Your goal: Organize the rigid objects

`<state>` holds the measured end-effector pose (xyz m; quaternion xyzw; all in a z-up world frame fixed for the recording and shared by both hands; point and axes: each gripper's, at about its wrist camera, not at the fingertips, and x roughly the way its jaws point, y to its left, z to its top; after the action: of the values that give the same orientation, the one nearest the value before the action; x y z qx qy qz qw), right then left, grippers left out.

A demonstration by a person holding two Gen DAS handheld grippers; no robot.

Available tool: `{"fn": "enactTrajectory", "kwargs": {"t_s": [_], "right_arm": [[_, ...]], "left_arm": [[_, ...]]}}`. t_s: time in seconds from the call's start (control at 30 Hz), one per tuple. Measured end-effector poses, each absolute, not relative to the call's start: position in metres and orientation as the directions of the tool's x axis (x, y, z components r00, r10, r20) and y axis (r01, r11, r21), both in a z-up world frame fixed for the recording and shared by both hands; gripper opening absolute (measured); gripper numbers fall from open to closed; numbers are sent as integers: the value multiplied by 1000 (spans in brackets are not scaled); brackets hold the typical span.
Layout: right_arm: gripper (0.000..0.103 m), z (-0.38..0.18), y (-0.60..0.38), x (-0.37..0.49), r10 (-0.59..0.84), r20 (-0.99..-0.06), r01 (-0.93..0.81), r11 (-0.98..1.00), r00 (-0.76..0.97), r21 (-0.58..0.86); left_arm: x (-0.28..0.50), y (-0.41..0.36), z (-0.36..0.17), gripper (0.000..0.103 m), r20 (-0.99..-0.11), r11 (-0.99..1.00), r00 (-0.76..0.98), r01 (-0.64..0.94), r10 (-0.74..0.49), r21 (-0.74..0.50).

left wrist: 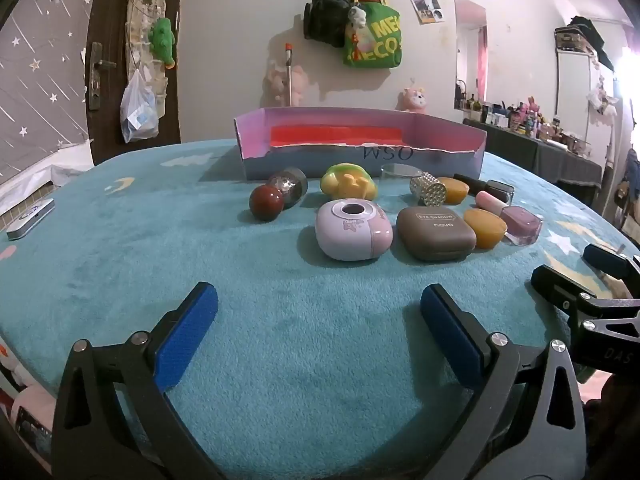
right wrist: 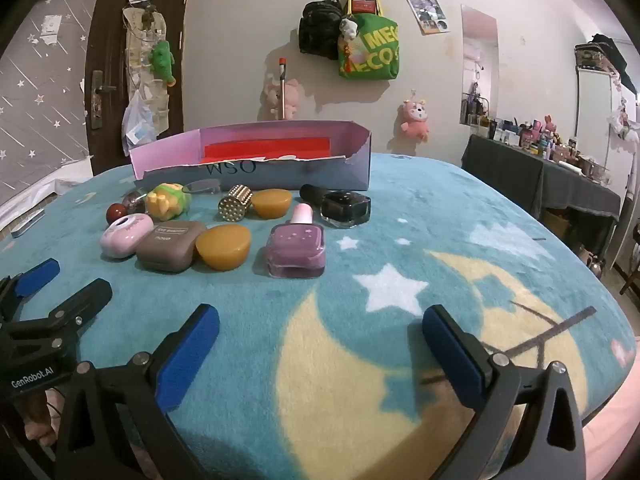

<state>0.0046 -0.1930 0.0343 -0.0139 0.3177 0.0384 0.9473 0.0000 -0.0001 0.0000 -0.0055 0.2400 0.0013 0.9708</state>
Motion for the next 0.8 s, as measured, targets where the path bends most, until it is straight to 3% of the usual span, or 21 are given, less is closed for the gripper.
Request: {"fn": "enactTrajectory", "kwargs": {"t_s": [0.8], "right_arm": [[103,34,-193,4,63,-604,-81,997,794,-2]], "left_arm": [[0,0,0,103,-467,1000,884,-6,-3,-16]]}}
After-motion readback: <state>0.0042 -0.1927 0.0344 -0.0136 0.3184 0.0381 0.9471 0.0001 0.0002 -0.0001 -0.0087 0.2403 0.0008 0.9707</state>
